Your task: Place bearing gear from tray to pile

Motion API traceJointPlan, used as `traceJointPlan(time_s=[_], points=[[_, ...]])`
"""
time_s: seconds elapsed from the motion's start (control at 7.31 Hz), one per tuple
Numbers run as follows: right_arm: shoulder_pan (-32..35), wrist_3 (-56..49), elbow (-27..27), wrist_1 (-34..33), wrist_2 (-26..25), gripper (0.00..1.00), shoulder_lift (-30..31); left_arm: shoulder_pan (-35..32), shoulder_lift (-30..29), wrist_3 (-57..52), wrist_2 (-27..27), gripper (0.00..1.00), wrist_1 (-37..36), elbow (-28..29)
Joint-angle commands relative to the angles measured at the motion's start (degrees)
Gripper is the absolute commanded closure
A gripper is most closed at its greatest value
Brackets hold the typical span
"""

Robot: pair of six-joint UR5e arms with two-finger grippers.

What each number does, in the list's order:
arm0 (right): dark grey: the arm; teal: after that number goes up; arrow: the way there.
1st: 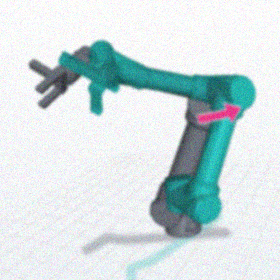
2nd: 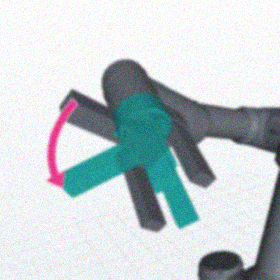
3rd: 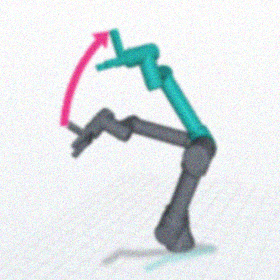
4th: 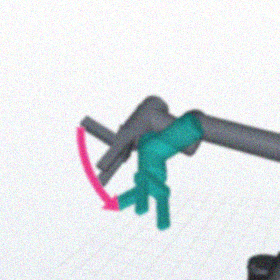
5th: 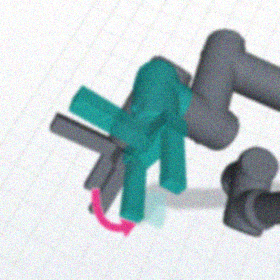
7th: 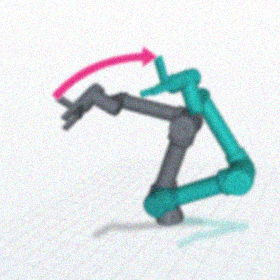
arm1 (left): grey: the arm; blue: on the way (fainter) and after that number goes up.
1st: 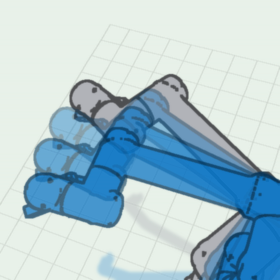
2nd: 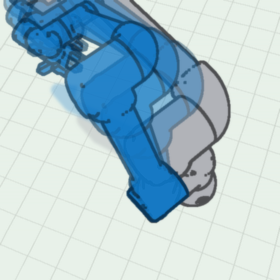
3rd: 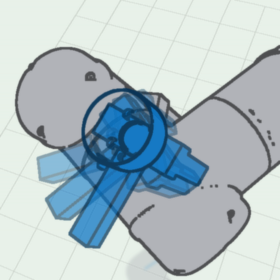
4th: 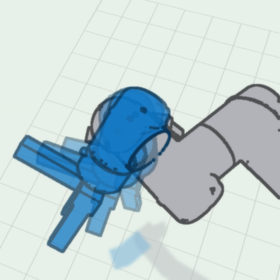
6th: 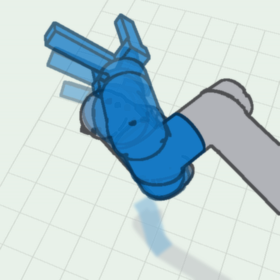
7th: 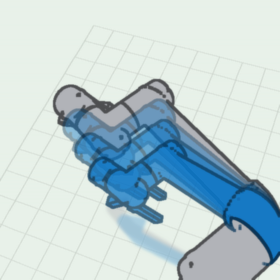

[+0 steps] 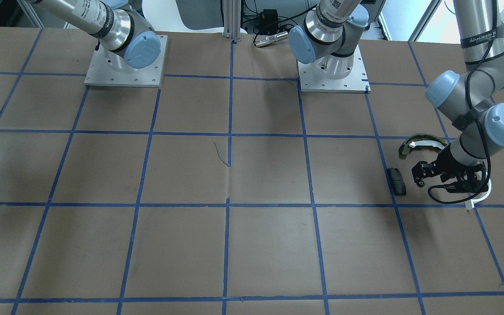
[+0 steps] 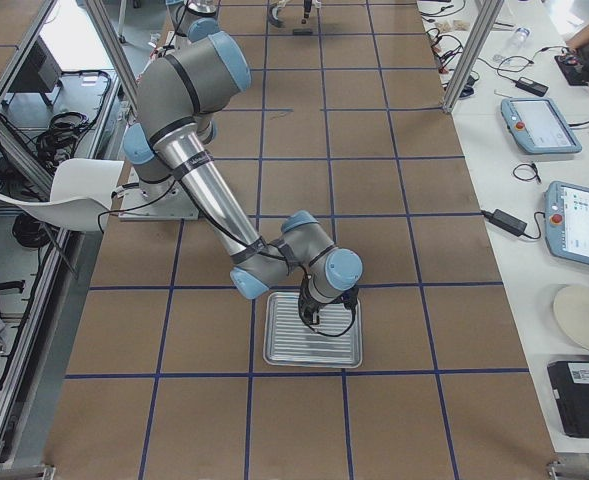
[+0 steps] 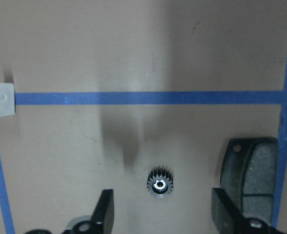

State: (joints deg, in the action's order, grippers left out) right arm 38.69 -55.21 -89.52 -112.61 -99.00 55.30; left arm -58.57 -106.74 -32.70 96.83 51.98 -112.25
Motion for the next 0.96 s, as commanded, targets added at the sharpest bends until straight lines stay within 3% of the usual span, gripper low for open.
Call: traceJointPlan(time_s=[0.0,0.14,0.27,0.55,0.82], points=[[-0.01,-0.08,0.05,0.72,-0.4,0.78,-0.02,-7.82,4.49,3.85,-0.23,0.0,14.09,5.77],[-0.01,-0.16,0.22,0.89,-0.49,1.0,0.07,-13.09,5.56,12.49,-0.41,0.0,24.29,12.51],[-0.01,-0.43,1.09,2.29,-1.71,1.0,0.33,-18.8,5.66,23.28,-3.11,0.0,31.44,19.02],[1.03,-0.43,3.82,3.44,-1.2,1.0,3.39,-28.83,6.54,29.44,-5.24,0.0,40.44,30.89],[7.85,3.23,3.74,4.32,0.55,1.0,6.12,-33.53,7.5,29.36,-5.15,0.0,41.01,34.46]])
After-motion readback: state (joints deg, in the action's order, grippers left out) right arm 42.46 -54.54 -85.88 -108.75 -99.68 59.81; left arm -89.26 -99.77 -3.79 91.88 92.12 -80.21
